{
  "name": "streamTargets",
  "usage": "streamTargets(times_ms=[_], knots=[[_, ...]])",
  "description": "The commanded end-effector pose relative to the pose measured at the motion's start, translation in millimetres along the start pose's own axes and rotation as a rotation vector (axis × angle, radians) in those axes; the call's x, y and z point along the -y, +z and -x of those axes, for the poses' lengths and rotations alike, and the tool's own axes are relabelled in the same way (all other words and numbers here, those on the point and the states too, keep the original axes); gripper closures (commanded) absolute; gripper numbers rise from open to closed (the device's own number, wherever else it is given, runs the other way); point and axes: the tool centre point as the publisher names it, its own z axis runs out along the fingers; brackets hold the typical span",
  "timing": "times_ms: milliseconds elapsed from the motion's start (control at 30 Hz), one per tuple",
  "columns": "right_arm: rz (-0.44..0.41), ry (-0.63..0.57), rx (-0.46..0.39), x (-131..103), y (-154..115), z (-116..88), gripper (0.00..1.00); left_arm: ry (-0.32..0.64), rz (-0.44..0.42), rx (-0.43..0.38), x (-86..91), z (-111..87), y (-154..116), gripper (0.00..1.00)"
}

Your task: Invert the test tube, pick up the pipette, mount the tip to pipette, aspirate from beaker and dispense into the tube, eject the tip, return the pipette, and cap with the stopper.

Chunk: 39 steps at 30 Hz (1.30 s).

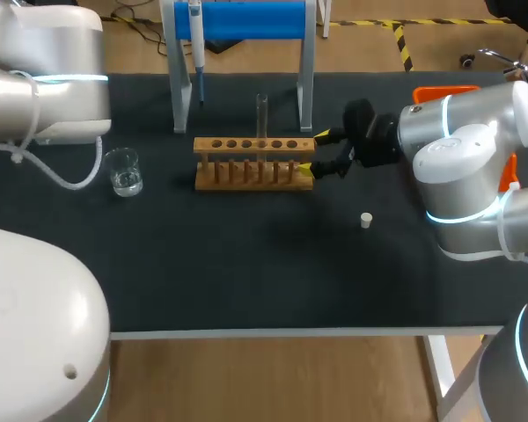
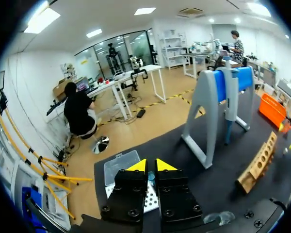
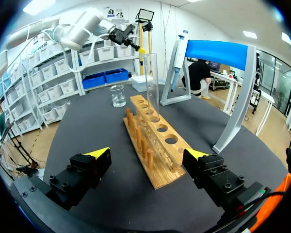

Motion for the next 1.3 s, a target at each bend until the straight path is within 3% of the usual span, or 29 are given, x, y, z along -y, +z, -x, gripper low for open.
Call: streamTargets(times_ms=[33,567,867,1100,1300], knots=[[0.000,0.000,-0.001,0,0,0,0.00,0.018,0.022,-0.216,1.5,5.3,-45,1.00],[0.000,0.000,-0.001,0,0,0,0.00,0.018,0.022,-0.216,1.5,5.3,-45,1.00],[0.000,0.000,-0.001,0,0,0,0.00,0.192,0.024,-0.399,57.2,-66.1,-77,1.00],[0.000,0.000,-0.001,0,0,0,0.00,0.282,0.045,-0.503,82.8,-131.4,-95,1.00],[0.000,0.000,-0.001,0,0,0,0.00,0.376,0.057,-0.606,93.5,-186.0,-99,1.00]])
